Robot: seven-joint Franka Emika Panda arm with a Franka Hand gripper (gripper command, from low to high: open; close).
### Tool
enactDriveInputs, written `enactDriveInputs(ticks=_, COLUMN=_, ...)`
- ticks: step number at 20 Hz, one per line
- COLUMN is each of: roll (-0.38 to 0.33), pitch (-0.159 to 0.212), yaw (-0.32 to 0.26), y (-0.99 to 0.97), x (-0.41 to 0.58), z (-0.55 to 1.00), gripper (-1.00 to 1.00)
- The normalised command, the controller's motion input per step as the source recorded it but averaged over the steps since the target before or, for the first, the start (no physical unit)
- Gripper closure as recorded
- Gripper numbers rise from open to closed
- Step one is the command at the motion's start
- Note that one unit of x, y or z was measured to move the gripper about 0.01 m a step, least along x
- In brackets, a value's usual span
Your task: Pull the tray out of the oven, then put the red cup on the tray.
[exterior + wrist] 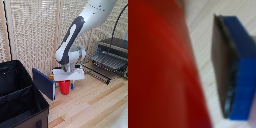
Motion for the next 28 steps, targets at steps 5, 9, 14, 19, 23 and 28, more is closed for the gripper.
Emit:
enactDriveInputs(ticks=5, roll=0.001, pitch=-0.014, yaw=-0.009, y=0.0, x=0.0, z=0.07, gripper=1.0)
enactDriveInputs(ticks=9, roll=0.035, pitch=-0.048, yaw=-0.048, y=-0.01, x=-0.009, z=0.54, gripper=1.0)
enactDriveInputs(ticks=14, roll=0.056, pitch=0.0, yaw=-0.025, y=-0.05, x=0.079, z=0.78, gripper=1.0)
enactDriveInputs(ticks=19, roll=0.064, pitch=0.0, yaw=-0.038, y=-0.12, x=0.219, z=0.79, gripper=1.0)
enactDriveInputs(ticks=23, roll=0.018, pitch=-0.028, yaw=-0.066, y=-0.29, x=0.386, z=0.54, gripper=1.0)
enactDriveInputs(ticks=28, roll=0.0, pitch=-0.095, yaw=-0.134, y=-0.51, x=0.377, z=0.38, gripper=1.0)
